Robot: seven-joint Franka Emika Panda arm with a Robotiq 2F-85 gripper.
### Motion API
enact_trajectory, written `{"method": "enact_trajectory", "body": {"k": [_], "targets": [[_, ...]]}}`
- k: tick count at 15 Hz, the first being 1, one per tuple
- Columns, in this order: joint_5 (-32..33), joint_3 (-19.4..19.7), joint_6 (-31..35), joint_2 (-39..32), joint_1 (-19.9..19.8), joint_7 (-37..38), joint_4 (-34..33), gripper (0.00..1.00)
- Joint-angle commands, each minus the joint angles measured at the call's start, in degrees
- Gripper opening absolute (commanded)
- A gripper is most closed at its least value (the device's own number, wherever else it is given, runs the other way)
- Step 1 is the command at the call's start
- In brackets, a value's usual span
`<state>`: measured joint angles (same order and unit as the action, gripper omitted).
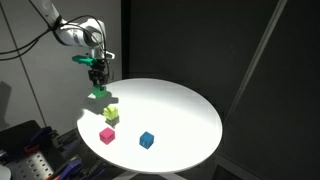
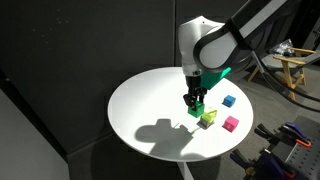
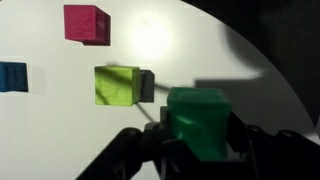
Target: Pick up the green block and put it on the lime green block
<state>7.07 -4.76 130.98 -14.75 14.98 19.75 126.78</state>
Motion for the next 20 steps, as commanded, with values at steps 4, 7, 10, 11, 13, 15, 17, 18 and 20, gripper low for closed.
{"method": "enact_trajectory", "body": {"k": [4, 7, 10, 11, 13, 15, 17, 18, 20], "targets": [[0.96, -0.21, -3.16, 5.11, -1.75, 0.49, 3.41, 0.28], [2.11, 0.18, -2.61, 5.61, -2.27, 1.69, 4.20, 0.28], [2.61, 0.70, -2.57, 5.41, -3.02, 1.96, 4.31, 0.28], [3.15, 0.99, -2.67, 5.22, -3.27, 2.28, 4.23, 0.28], [3.81, 1.44, -2.78, 4.95, -3.83, 2.78, 4.14, 0.28], [4.60, 1.96, -2.71, 4.69, -4.29, 3.34, 4.11, 0.28], [5.34, 2.46, -2.40, 4.44, -4.60, 3.78, 4.19, 0.28], [6.04, 2.70, -2.13, 4.30, -4.69, 4.31, 4.24, 0.28], [6.87, 2.96, -1.90, 4.07, -4.92, 4.90, 4.29, 0.28]]}}
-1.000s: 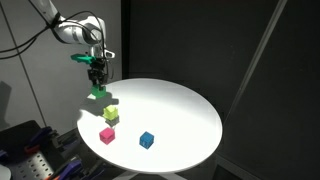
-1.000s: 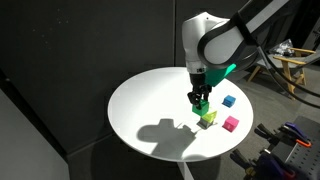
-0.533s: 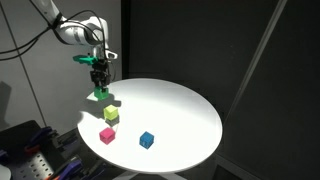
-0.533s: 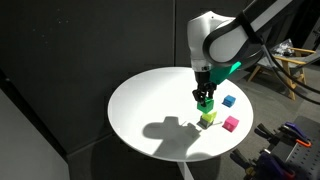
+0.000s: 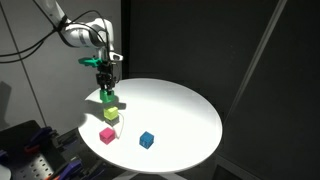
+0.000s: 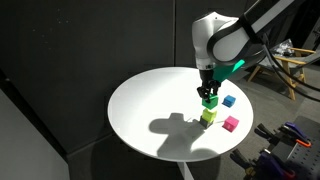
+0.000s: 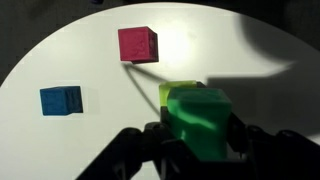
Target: Pick up the green block and put it on the lime green block
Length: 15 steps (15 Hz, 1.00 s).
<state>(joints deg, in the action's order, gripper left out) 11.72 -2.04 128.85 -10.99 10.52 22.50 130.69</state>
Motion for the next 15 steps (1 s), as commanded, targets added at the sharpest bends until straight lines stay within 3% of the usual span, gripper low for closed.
{"method": "enact_trajectory", "body": {"k": [1, 15], "targets": [[2.52, 0.37, 0.43, 0.17, -0.50, 2.36, 0.43, 0.28], [3.72, 1.85, 4.62, -1.56, -0.85, 3.54, 2.00, 0.28]]}}
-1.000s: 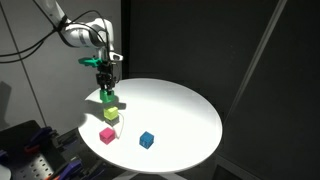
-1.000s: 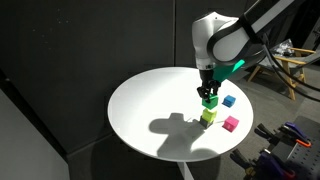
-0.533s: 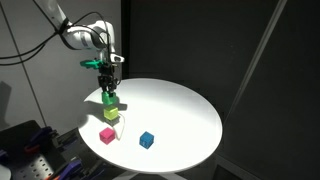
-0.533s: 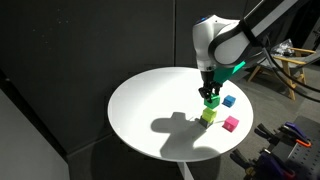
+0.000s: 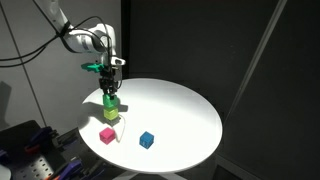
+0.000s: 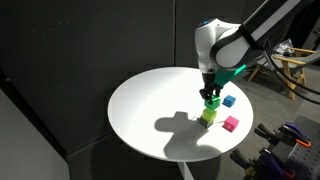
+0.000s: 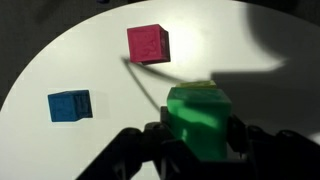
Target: Pick up the green block and put it on the lime green block
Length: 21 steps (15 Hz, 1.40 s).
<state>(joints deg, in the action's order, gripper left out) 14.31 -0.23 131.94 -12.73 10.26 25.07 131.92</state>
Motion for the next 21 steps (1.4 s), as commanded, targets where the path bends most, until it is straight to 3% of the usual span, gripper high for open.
{"method": "enact_trajectory", "body": {"k": [1, 18, 19, 20, 21], "targets": [[1.17, 0.12, 1.97, 0.06, -0.53, 0.98, 0.94, 0.28], [0.92, 0.57, 4.32, -1.03, -0.33, 0.64, 1.83, 0.28], [0.89, 0.58, 4.34, -0.99, -0.34, 0.64, 1.89, 0.78], [0.80, 0.57, 4.37, -0.96, -0.37, 0.59, 1.94, 0.79], [0.78, 0.57, 4.37, -0.96, -0.37, 0.59, 1.95, 0.85]]}}
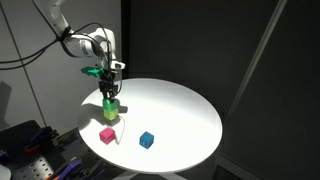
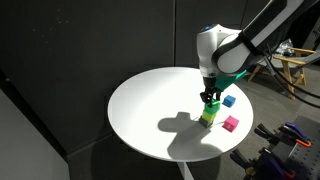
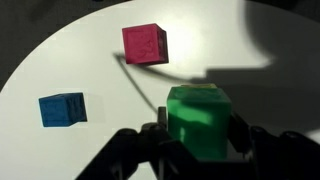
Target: Pick up the green block and put it on the lime green block
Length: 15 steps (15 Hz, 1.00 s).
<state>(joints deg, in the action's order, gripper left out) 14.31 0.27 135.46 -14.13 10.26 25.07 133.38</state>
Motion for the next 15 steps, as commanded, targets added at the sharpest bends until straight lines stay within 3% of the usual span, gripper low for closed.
{"method": "enact_trajectory", "body": {"k": [1, 3, 15], "targets": [[0.79, 0.07, 0.84, 0.47, -0.35, 0.60, 0.50, 0.92], [0.79, 0.04, 0.82, 0.58, -0.32, 0.60, 0.55, 1.00], [-0.56, -2.00, 0.33, 2.95, 0.05, -1.84, 0.82, 1.00]]}}
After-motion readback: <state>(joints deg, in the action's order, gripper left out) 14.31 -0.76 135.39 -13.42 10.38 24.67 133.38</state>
